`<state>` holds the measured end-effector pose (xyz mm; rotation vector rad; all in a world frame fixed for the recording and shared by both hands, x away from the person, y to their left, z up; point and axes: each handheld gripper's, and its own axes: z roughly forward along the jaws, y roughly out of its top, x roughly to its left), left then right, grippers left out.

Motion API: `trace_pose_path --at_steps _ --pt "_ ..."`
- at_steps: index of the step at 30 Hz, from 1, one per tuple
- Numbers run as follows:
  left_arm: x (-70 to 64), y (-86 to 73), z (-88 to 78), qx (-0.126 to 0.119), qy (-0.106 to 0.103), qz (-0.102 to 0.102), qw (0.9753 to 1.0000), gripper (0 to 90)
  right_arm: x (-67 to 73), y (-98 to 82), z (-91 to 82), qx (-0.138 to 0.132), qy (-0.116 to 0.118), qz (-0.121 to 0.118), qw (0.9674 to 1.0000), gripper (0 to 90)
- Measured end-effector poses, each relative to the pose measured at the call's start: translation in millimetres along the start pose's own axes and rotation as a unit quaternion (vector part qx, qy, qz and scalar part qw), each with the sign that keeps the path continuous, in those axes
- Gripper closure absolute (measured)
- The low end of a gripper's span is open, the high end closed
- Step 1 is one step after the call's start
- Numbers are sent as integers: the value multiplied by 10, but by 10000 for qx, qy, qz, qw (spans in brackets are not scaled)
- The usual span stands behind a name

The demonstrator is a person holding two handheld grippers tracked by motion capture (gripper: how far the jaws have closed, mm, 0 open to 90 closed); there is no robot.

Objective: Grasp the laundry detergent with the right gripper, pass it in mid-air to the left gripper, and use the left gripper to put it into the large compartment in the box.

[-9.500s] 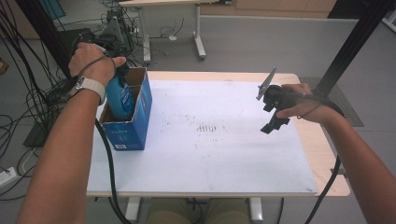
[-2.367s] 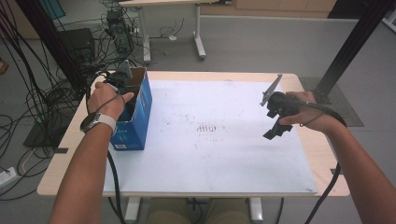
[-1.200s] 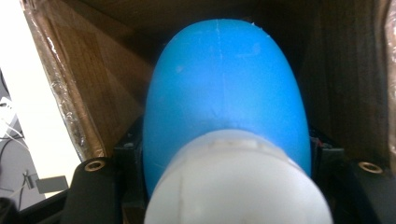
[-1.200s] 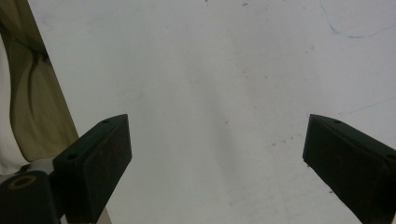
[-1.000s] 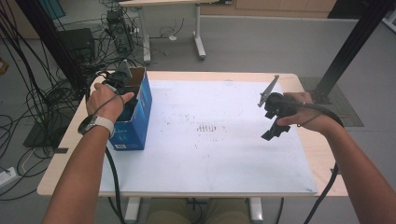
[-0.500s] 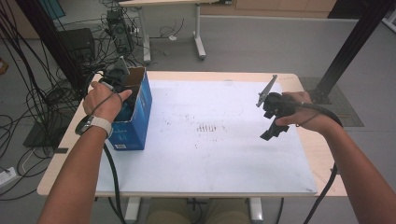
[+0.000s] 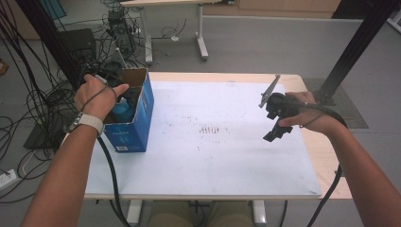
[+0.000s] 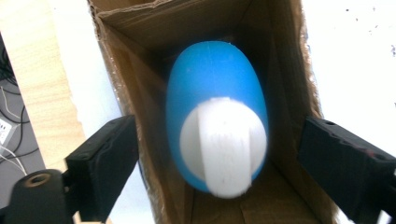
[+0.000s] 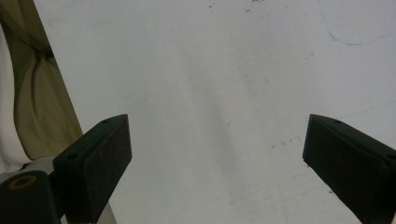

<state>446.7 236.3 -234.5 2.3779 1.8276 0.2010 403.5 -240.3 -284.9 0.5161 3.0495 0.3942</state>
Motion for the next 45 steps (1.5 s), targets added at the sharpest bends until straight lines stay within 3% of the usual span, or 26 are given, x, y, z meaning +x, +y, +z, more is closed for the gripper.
trace_pose_path --at_steps 11,15,24,28,33,38,39,41,43,45 --pt "-7 3 -392 -260 -82 402 9988 97 -6 10 -50 55 -12 32 10000 84" --pt "-64 17 -552 -355 -50 650 9972 97 -5 4 -61 58 -11 36 10000 83" --pt "-199 50 -836 -474 -27 981 9940 95 -7 -12 -96 50 -31 61 10000 83" --pt "-264 67 -920 -510 -149 1189 9915 94 -7 -26 -109 45 -30 84 10000 83" --pt "-376 95 -980 -551 -279 1596 9852 98 -9 -52 -126 36 -53 114 9999 84" --pt "-552 130 -973 -520 -435 2075 9759 93 -8 -73 -132 43 -53 143 9999 83" --pt "-614 143 -967 -539 -499 2257 9714 93 -7 -75 -132 46 -49 154 9999 83" --pt "-674 158 -966 -552 -547 2444 9666 91 -7 -79 -136 53 -43 173 9998 83" --pt "-761 195 -951 -545 -640 2763 9574 88 -9 -85 -145 45 -67 167 9998 84" --pt "-831 224 -934 -533 -692 2957 9513 87 -14 -96 -151 32 -64 202 9998 83"
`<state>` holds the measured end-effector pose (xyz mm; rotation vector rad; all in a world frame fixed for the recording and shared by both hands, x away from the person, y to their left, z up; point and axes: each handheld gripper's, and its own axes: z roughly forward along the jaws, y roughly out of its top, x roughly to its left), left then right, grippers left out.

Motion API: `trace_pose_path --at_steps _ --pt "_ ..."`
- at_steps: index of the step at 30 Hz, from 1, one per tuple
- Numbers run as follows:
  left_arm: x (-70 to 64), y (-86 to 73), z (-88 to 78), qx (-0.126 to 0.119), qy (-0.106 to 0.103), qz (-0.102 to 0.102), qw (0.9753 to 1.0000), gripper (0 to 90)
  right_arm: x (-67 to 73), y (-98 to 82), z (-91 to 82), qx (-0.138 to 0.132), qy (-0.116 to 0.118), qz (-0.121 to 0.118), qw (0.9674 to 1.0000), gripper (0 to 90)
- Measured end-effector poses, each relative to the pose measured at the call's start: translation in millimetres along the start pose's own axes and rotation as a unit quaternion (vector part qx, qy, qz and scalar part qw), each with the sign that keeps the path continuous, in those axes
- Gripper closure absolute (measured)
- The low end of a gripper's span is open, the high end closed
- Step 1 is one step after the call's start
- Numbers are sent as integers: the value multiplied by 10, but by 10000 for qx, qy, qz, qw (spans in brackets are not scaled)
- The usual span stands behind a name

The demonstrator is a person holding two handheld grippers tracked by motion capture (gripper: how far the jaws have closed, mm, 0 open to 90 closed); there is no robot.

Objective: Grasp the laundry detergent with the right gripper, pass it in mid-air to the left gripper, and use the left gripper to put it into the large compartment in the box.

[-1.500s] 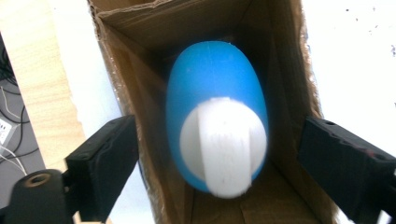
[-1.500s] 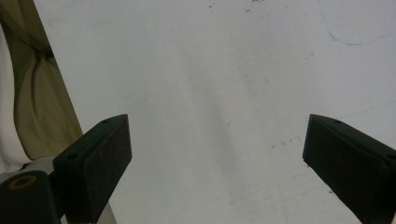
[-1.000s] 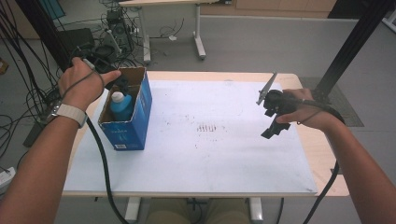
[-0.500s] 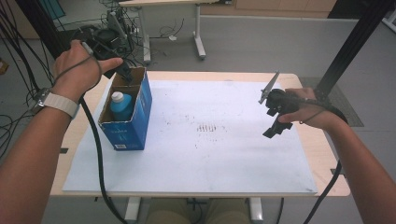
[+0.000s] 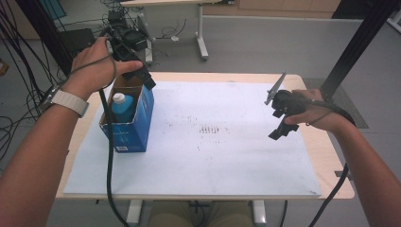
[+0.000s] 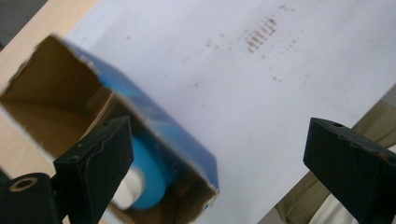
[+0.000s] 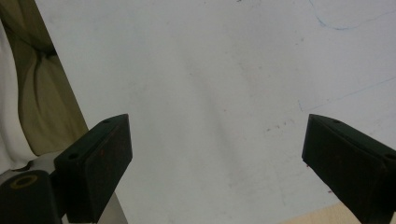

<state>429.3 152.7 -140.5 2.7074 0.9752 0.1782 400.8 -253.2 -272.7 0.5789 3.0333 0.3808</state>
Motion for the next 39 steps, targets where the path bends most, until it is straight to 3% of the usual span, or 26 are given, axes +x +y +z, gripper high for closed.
trace_pose_path --at_steps 4,9,15,22,26,39 --pt "-108 123 79 21 -140 461 9988 84 -7 -30 -3 5 25 26 10000 82" --pt "-266 256 176 70 -285 1006 9945 85 -26 -56 -18 0 31 74 10000 81" --pt "-538 380 301 116 -420 1588 9864 84 -24 -56 -27 -27 50 88 9999 81" --pt "-828 515 452 123 -521 2071 9769 85 -27 -58 -35 -9 49 84 10000 80" --pt "-913 575 525 182 -579 2240 9727 85 -17 -53 -39 -27 54 56 10000 80" --pt "-1049 670 689 180 -684 2449 9670 80 -8 -84 -35 -42 26 97 9999 80"
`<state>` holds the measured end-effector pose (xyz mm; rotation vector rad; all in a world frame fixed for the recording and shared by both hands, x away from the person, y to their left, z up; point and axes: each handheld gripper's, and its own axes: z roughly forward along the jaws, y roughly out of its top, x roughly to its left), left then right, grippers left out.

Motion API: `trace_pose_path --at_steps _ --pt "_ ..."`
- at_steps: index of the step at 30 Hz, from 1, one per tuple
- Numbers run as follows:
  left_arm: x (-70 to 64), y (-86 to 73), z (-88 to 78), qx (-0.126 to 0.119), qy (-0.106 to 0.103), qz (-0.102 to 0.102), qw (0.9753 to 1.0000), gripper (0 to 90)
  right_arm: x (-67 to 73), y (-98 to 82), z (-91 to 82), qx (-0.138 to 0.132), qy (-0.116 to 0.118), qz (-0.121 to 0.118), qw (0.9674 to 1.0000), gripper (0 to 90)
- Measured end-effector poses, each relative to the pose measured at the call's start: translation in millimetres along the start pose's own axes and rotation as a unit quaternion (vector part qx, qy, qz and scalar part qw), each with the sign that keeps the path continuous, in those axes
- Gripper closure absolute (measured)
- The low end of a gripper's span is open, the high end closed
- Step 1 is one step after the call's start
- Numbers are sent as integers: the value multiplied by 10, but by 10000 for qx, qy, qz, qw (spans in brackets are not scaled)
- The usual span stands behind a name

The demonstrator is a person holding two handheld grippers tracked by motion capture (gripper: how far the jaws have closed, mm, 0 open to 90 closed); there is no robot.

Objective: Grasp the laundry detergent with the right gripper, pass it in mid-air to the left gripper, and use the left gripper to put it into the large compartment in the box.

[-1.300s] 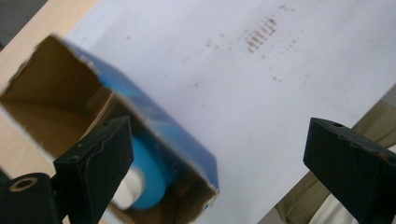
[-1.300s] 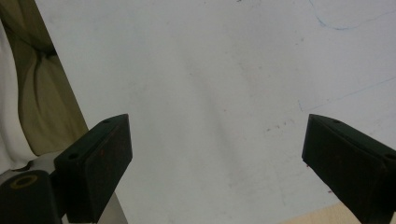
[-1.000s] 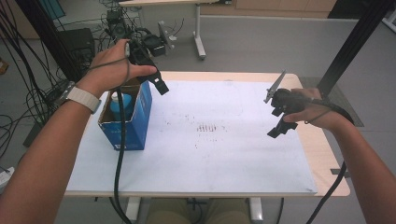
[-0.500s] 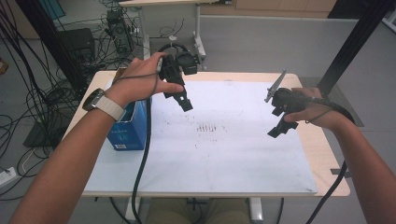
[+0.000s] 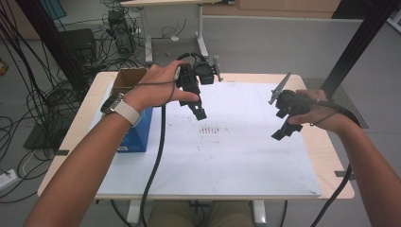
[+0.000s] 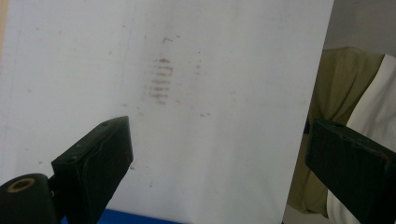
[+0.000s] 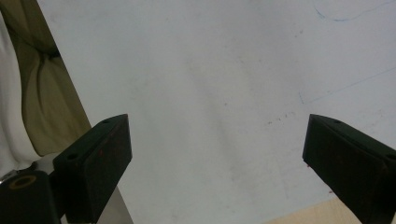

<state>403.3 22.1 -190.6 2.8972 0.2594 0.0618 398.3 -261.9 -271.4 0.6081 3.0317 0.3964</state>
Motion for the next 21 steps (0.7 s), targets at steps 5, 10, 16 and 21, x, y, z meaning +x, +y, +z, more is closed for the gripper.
trace_pose_path --at_steps 5,10,16,21 --pt "-5 20 53 -5 -45 53 10000 80 -1 -15 4 -4 -6 11 10000 80" --pt "-7 51 88 27 -19 148 9999 80 -3 -22 10 -4 -9 11 10000 80" --pt "-14 93 148 78 -12 208 9998 80 -10 -26 9 -12 -19 31 10000 79" --pt "-20 118 226 154 -69 245 9996 81 -16 -28 10 -43 -35 33 10000 79"
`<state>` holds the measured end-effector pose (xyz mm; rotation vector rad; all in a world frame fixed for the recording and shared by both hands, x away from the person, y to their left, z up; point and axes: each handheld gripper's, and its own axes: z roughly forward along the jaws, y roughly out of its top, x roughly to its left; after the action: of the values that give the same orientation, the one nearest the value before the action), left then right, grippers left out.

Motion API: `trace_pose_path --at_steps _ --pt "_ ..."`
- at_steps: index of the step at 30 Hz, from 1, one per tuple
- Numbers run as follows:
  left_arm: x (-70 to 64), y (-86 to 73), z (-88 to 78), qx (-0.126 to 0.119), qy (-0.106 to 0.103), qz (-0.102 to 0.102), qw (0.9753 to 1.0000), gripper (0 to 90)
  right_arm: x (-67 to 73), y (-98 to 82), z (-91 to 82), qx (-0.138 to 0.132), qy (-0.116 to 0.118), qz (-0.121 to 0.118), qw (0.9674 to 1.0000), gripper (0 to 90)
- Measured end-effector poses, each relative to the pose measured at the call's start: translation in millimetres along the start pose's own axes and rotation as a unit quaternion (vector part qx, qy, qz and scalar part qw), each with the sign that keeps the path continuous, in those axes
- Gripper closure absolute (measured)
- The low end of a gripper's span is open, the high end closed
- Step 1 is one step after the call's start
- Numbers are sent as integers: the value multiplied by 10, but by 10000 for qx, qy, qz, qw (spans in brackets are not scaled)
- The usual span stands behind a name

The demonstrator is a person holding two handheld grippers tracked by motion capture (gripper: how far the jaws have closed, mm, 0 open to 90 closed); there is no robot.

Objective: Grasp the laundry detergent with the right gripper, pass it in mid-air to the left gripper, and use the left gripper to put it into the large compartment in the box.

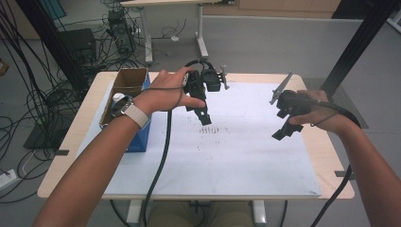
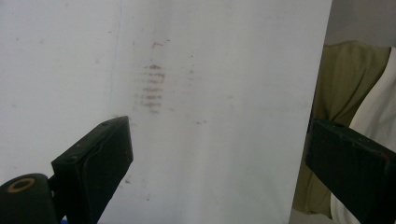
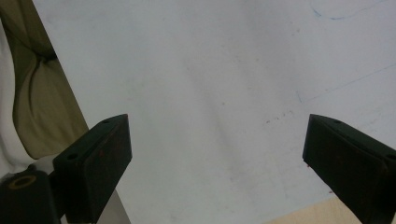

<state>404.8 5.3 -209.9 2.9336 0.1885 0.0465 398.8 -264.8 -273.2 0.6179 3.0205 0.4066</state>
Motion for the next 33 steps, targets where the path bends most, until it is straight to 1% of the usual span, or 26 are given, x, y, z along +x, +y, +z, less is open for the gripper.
trace_pose_path --at_steps 3,5,11,14,17,26,27,33 --pt "-10 11 39 35 -33 14 10000 83 4 -6 -6 6 -14 -3 10000 79" --pt "-14 17 50 49 -19 24 10000 83 7 -11 -13 -9 -21 6 10000 79" --pt "-36 32 47 11 -10 53 10000 84 19 -37 -18 -20 -46 41 10000 78" --pt "-44 33 44 21 -22 45 10000 86 27 -41 -21 -29 -42 51 10000 78" --pt "-47 30 45 -21 -11 35 10000 86 37 -37 -30 -20 -59 37 10000 78" --pt "-36 32 69 -3 -1 3 10000 86 40 -40 -31 -35 -66 30 10000 78" --pt "-34 30 75 31 -5 -1 10000 86 40 -41 -29 -35 -61 36 10000 78" --pt "-25 13 105 55 0 -39 10000 88 36 -48 -12 -30 -45 30 10000 78"
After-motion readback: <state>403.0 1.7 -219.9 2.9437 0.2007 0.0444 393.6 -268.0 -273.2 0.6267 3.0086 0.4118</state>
